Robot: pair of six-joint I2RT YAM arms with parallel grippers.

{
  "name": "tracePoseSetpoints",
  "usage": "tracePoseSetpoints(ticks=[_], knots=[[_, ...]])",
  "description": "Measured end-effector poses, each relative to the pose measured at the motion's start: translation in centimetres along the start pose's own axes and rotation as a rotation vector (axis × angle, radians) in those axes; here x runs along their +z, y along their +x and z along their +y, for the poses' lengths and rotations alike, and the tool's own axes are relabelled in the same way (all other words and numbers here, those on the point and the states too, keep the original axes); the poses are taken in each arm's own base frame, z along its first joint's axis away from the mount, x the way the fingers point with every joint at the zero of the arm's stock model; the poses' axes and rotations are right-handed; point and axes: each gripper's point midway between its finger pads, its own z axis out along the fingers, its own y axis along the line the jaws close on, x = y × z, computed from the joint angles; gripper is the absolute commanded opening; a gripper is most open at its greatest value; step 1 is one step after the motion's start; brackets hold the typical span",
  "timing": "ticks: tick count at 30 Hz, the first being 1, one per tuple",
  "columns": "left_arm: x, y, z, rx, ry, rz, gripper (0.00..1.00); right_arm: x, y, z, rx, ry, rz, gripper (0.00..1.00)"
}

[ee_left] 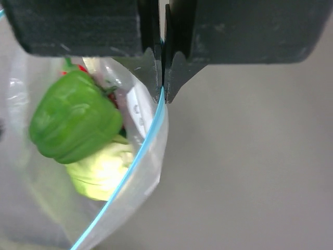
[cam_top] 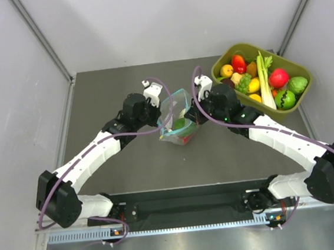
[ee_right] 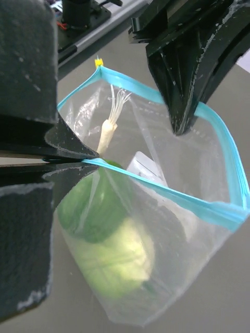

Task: Open the zip-top bag and remove the fake food

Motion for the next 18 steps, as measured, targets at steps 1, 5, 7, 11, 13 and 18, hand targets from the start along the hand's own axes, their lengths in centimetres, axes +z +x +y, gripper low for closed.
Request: tracePoseSetpoints(ticks=[1, 5, 7, 11, 13, 18], knots=[[-0.2, -0.1, 0.4, 0.0, -0.021, -0.004, 0.0, -0.1, -0.5, -0.1, -0.008, 0.007, -0.004, 0.0], [-1.8, -1.6, 2.1, 0.014, -0.101, -0.052, 0.0, -0.3, -2.9, -0.4, -0.033, 0.03, -0.045, 0.0], [-2.7, -2.4, 2.6, 0.019, -0.123, -0.082, 0.0, -0.5, -3.7, -0.8, -0.037, 0.048, -0.062, 0.0], [-4.2, -3.9, 2.9, 0.019, -0.141, -0.137, 0.0, -1.0, -3.5, -2.7, -0.022, 0.109, -0.052, 0.0], [-4.3, -4.3, 2.8, 0.017, -0.138, -0.154, 0.0, -1.4, -2.8, -4.2, -0.005, 0.146, -0.043, 0.0], [-3.5, -4.0, 1.4, 0.002, -0.063, -0.144, 0.0, -2.3, 0.2, -7.8, 0.057, 0.226, 0.007, 0.0]])
